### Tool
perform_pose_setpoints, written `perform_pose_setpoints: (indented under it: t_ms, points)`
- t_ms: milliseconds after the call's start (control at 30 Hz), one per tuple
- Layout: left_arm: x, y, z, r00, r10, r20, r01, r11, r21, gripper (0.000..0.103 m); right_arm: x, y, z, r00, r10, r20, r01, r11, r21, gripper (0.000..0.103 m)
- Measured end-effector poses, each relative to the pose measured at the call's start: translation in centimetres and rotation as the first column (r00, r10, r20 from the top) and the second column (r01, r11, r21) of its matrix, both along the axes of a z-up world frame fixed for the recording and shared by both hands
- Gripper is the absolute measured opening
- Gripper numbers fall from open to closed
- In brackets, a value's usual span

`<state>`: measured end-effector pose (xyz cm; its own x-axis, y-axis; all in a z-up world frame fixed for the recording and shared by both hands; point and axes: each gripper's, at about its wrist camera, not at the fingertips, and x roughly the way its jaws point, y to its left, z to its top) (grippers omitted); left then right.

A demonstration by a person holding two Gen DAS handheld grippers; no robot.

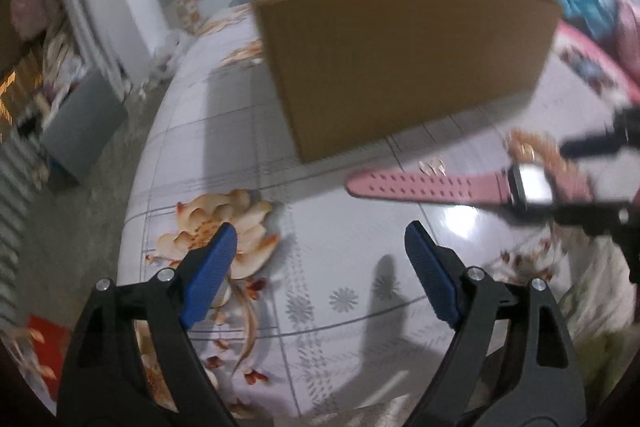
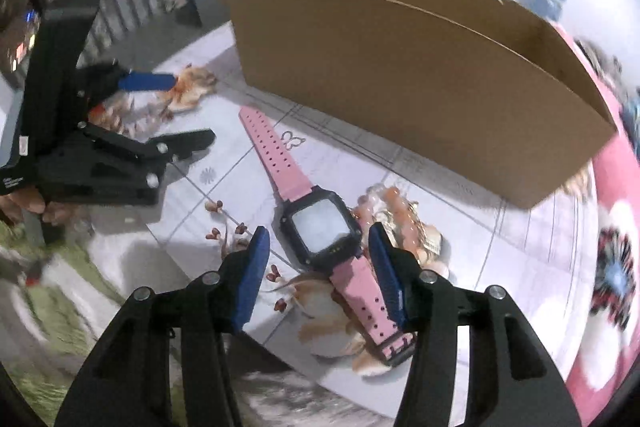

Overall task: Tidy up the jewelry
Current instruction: 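Withdraw both grippers from the box toward the pink watch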

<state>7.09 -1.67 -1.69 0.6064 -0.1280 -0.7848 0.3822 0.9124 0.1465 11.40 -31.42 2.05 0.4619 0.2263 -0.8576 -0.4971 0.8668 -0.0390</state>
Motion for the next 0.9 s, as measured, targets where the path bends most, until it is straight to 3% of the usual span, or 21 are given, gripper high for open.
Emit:
perform_pose_setpoints:
  t_ms: [100, 267, 533, 800, 900]
  points:
    - [-0.6, -1.2, -1.0, 0.999, -0.04, 0.01, 0.04, 0.998, 0.048, 0.085, -0.2, 1.4, -0.4, 0.999, 0.048, 0.025, -0.046, 0.994, -0.104, 0.048]
    - [-1.1, -1.5, -1.1, 0.996, -0.056, 0.067, 0.051, 0.995, 0.085, 0.095, 0.5, 1.9, -1.8, 0.995, 0.097, 0.004, -0.095, 0.979, -0.18, 0.048]
    - [-0.1, -0.7, -1.0, 1.0, -0.016, 0.022, 0.016, 1.0, 0.003, 0.096, 0.4, 3.1, -1.9, 0.992, 0.125, -0.025, -0.127, 0.969, -0.212, 0.045]
    - [-1.1, -1.6, -0.9, 0.992, -0.059, 0.107, 0.051, 0.995, 0.08, 0.096, 1.7, 1.3, -0.6, 0.985, 0.109, -0.135, -0.119, 0.991, -0.065, 0.045]
    - [-1.5, -1.4, -0.8, 0.991, -0.083, 0.109, 0.077, 0.996, 0.054, 0.096, 2.5, 0.4, -0.3, 0.977, 0.105, -0.188, -0.104, 0.994, 0.014, 0.045]
